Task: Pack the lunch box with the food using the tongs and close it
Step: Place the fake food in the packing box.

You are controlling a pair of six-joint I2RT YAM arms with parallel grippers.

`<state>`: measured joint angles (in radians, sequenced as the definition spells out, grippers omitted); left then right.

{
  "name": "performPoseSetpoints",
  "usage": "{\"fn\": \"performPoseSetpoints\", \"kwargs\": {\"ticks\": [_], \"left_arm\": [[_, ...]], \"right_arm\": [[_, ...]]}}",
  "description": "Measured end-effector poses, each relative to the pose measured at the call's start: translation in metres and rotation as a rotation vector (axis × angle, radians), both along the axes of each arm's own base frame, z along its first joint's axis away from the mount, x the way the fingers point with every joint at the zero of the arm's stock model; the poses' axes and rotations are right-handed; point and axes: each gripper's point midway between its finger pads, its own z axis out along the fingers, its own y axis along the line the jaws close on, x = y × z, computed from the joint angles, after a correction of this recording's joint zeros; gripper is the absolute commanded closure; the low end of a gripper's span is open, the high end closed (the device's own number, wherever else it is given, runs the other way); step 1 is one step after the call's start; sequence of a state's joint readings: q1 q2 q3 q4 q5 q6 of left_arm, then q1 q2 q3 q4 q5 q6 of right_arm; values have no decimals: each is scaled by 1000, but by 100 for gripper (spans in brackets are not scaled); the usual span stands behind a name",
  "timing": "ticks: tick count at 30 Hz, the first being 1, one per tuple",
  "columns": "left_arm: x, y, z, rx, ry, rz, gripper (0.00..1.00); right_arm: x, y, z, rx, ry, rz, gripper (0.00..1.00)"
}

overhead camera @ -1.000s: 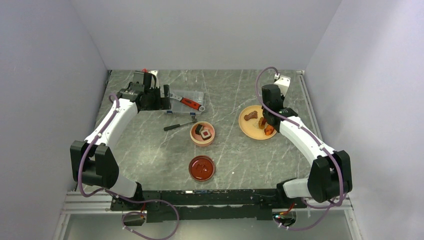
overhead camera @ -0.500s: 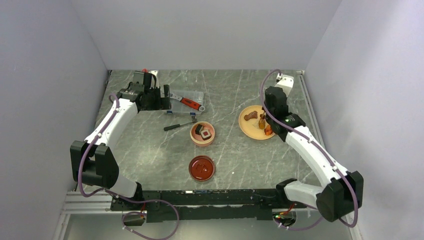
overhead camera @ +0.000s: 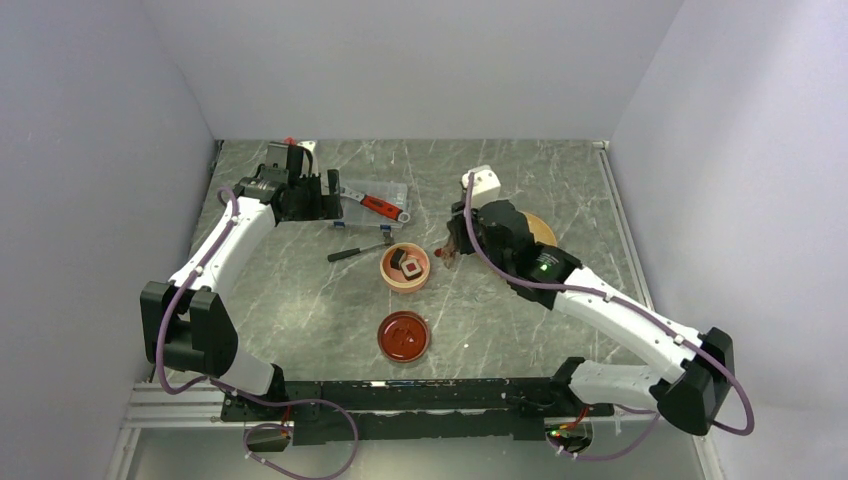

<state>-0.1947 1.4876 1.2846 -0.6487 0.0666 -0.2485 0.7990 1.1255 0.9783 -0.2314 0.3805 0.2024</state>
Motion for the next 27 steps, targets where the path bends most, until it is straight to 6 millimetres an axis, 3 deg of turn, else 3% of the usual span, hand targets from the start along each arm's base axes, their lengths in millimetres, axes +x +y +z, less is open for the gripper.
{"fn": "performPoseSetpoints", "kwargs": {"ticks": [5, 11, 22, 25, 27], "left_arm": [[0, 0, 0, 0, 0, 0, 6], [0, 0, 0, 0, 0, 0, 7], [0, 0, 0, 0, 0, 0, 6], [0, 0, 0, 0, 0, 0, 6], [0, 0, 0, 0, 0, 0, 7]], "right_arm": [[-6, 40, 8, 15, -13, 149, 84], [-4, 66, -8, -13, 5, 229, 84], [11, 90, -24, -60, 0, 245, 84], [16, 93, -28, -76, 0, 236, 79], [18, 95, -32, -87, 2, 233, 70]]}}
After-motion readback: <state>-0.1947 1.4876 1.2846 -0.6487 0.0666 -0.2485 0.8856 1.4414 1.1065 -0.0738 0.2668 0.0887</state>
